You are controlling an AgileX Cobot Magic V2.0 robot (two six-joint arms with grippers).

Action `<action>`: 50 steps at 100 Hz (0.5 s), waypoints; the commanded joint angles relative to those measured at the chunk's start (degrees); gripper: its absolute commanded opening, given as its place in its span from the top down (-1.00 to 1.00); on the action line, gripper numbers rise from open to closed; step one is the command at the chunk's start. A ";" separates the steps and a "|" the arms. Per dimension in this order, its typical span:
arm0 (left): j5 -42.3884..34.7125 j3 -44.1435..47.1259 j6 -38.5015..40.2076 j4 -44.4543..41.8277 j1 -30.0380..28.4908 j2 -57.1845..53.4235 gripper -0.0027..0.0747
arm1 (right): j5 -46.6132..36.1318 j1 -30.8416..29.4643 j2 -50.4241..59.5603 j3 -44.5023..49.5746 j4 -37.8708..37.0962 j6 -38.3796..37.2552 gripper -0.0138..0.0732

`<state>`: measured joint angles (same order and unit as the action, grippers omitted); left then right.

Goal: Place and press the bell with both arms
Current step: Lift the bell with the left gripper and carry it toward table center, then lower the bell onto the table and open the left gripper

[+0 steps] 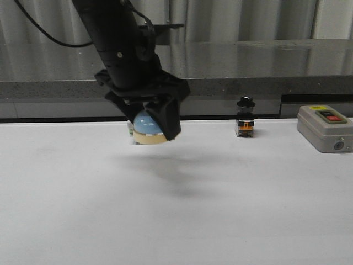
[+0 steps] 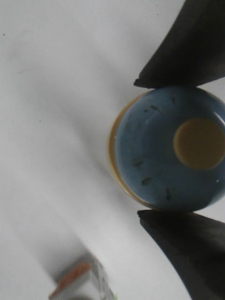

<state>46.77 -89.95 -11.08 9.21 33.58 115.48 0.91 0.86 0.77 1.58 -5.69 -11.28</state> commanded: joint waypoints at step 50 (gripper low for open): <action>-2.47 -1.34 -0.12 1.88 1.94 2.93 -0.54 | -4.55 -0.29 0.59 -0.10 -0.62 0.22 0.84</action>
<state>45.54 -89.95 -11.30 9.86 35.07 121.73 0.91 0.86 0.77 1.58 -5.69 -11.28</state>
